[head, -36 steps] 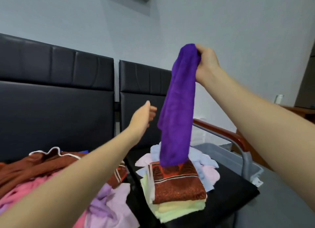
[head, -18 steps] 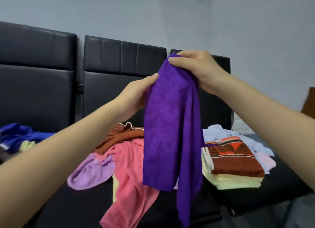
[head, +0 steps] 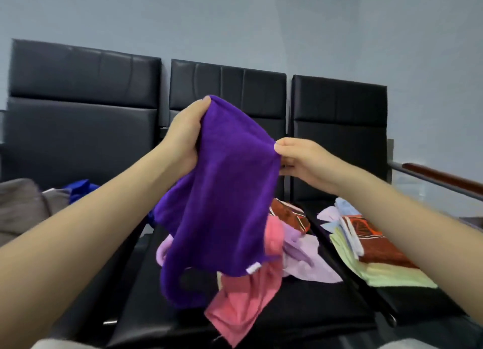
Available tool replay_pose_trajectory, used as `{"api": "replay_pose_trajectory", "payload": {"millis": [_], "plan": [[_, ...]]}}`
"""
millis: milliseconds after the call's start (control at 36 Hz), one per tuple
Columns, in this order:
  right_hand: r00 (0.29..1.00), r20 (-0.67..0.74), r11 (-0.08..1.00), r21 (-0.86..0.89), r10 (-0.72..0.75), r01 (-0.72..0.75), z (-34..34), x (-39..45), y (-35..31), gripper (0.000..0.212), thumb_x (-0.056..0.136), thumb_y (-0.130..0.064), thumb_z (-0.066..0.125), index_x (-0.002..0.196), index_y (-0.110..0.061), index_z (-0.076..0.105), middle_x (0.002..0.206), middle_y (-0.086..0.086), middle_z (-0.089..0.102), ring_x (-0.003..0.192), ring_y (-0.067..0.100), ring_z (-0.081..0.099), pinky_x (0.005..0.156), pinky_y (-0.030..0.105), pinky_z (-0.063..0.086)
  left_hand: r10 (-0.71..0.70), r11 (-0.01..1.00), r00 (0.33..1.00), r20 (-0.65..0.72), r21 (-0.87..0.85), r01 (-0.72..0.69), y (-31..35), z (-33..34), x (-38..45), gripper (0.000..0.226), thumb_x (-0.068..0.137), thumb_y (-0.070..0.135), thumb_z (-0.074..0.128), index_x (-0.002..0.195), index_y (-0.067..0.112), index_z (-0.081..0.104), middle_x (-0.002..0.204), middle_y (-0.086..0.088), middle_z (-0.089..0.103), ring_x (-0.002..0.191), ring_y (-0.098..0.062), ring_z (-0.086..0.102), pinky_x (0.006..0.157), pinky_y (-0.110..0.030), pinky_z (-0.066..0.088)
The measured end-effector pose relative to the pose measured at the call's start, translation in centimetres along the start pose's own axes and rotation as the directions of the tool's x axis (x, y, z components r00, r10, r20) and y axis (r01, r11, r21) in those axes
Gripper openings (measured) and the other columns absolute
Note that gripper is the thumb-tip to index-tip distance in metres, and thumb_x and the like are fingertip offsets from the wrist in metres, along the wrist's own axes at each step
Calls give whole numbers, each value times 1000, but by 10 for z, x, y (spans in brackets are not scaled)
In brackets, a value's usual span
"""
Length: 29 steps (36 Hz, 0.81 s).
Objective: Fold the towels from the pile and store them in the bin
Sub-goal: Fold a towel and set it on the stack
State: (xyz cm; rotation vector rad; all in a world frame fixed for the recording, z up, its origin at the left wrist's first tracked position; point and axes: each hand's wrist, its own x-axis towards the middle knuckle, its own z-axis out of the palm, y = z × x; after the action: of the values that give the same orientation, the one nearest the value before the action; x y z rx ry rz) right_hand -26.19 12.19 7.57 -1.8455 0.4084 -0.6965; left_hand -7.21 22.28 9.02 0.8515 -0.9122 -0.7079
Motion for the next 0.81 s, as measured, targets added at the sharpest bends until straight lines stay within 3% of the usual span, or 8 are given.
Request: {"api": "replay_pose_trajectory", "payload": {"millis": [83, 194, 278, 444, 556, 639, 722, 806], "plan": [[994, -107, 976, 214, -8, 31, 12, 3, 3, 25, 102, -10, 40, 81, -15, 53, 78, 1, 59, 70, 13, 58, 67, 28, 50, 76, 994, 997, 32, 71, -78, 8, 6, -6, 21, 100, 29, 47, 85, 19, 57, 74, 4, 57, 67, -9, 55, 62, -24, 45], [953, -279, 970, 171, -120, 172, 19, 6, -6, 25, 101, -14, 48, 80, -14, 61, 71, -4, 63, 67, 8, 56, 64, 25, 44, 194, 971, 981, 24, 136, -195, 25, 11, -13, 19, 100, 28, 48, 93, 17, 61, 84, 1, 60, 79, -12, 57, 70, -26, 47], [959, -226, 961, 176, -172, 214, 15, 8, -21, 21, 95, -28, 59, 81, -17, 69, 82, 2, 65, 78, 15, 60, 75, 29, 48, 211, 964, 977, -34, 171, -203, 40, 6, -12, 14, 99, 29, 49, 93, 19, 58, 87, -1, 55, 85, -17, 53, 73, -29, 41], [995, 84, 999, 21, 44, -46, 7, 16, -6, 16, 70, -29, 79, 76, -15, 74, 77, 5, 73, 65, 15, 69, 66, 27, 57, 127, 965, 982, -143, 245, -89, 13, -20, 0, 24, 98, 27, 49, 76, 23, 57, 87, -2, 56, 88, -18, 50, 76, -33, 36], [893, 237, 918, -200, 384, -342, 3, 11, 37, 21, 80, -19, 72, 95, -5, 68, 83, 7, 74, 67, 16, 71, 60, 25, 58, 0, 977, 972, -237, 206, 50, -35, -47, 7, 20, 99, 25, 48, 85, 22, 63, 83, 2, 64, 80, -13, 59, 72, -27, 46], [834, 223, 862, -191, 504, -470, -1, 4, 74, 12, 96, -12, 57, 92, -4, 64, 68, 2, 72, 54, 10, 68, 44, 18, 49, -95, 978, 935, -343, 141, 151, -67, -68, 10, 20, 99, 22, 49, 84, 22, 61, 81, 3, 62, 75, -11, 58, 69, -26, 46], [814, 234, 846, -123, 533, -519, -7, 3, 116, 15, 93, -18, 58, 93, -5, 66, 82, 1, 74, 72, 10, 70, 62, 21, 52, -214, 960, 874, -435, 70, 270, -100, -88, 13, 20, 99, 21, 51, 82, 21, 60, 79, 2, 61, 71, -11, 56, 65, -25, 46], [789, 215, 813, -47, 575, -580, -10, 0, 145, 21, 96, -17, 52, 87, -4, 66, 79, 2, 73, 70, 10, 69, 61, 21, 51, -323, 931, 811, -488, -10, 365, -121, -108, 15, 15, 96, 25, 58, 83, 17, 61, 83, 1, 64, 72, -13, 60, 63, -27, 51]]}}
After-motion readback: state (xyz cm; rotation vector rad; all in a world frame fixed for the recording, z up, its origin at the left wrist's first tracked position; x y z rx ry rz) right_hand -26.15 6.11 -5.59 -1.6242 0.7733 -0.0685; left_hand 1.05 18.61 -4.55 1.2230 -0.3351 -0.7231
